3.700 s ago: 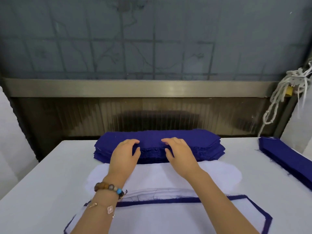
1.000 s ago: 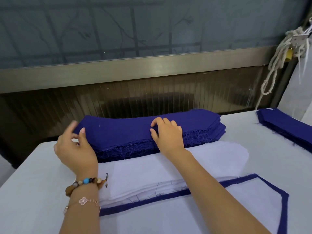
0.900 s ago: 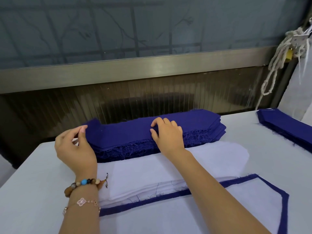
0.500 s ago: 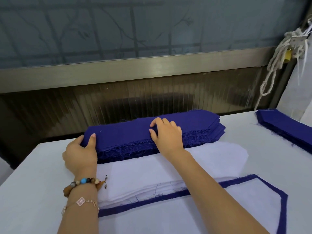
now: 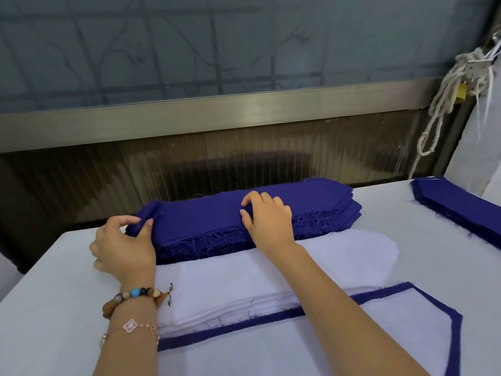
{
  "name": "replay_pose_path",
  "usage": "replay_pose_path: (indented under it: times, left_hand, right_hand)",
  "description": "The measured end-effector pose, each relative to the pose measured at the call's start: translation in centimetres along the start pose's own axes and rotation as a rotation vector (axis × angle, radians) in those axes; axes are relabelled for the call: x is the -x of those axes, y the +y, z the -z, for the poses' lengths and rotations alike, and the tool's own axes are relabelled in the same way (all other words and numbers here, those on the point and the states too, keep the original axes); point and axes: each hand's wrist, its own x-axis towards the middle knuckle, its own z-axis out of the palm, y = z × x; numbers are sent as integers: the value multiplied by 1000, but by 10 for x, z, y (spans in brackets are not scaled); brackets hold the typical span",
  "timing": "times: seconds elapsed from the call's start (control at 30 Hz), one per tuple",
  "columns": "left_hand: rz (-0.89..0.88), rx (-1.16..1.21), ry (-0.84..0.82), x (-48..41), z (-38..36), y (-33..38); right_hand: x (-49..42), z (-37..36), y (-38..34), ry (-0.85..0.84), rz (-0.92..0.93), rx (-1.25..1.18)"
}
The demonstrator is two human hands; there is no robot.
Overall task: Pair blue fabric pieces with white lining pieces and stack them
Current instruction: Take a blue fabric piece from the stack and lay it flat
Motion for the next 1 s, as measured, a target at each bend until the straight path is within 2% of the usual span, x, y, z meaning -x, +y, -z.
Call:
replay_pose_path:
  times: [0.23,0.57,1.0]
  left_hand:
    - [-98,324,47,5,7,4]
    - [-48,270,66,4,8,5]
    - [-207,238,40,3,11,4]
  right_hand:
    - [-1,1,-4,-27,35,51]
    - [0,2,-2,-39,47,6]
    - [1,2,-3,-39,34,4]
